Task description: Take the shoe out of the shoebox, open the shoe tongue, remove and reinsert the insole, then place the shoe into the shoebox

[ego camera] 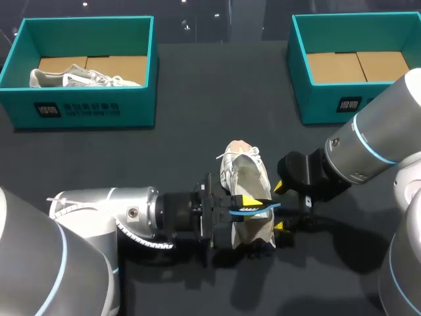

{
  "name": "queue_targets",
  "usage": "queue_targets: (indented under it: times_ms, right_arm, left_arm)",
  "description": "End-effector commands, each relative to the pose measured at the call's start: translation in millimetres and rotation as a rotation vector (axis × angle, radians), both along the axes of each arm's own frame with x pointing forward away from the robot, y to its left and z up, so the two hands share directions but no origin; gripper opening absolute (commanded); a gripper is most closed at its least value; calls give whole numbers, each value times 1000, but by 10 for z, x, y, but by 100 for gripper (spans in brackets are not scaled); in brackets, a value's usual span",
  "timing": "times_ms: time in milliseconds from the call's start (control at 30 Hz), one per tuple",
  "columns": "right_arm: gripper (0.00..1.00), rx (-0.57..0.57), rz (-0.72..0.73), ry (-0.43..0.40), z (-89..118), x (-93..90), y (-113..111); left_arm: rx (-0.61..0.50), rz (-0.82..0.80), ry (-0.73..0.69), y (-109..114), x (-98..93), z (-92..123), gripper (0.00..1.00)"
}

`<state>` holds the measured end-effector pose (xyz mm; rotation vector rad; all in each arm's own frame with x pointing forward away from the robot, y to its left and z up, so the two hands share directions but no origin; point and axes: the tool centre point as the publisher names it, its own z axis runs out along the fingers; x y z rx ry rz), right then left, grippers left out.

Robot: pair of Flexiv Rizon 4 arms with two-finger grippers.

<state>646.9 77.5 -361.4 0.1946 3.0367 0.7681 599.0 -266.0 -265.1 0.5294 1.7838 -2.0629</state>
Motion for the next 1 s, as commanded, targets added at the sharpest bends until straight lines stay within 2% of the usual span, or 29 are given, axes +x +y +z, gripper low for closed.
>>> queue_targets:
  times_ms: [33,267,700,1000]
  right_arm:
    - [100,-1,-2,-4,-3,-19,3]
    - [100,-1,-2,-4,-3,-19,3]
    - [100,-1,-2,-4,-3,-19,3]
    - [100,-1,-2,-4,-3,-19,3]
  left_arm:
    - [3,13,4,66,-25,-15,0]
    - [4,6,16,76,-3,-52,0]
    - [-8,0,13,-49,105,-158,0]
    - [-26,0,12,-134,103,-95,0]
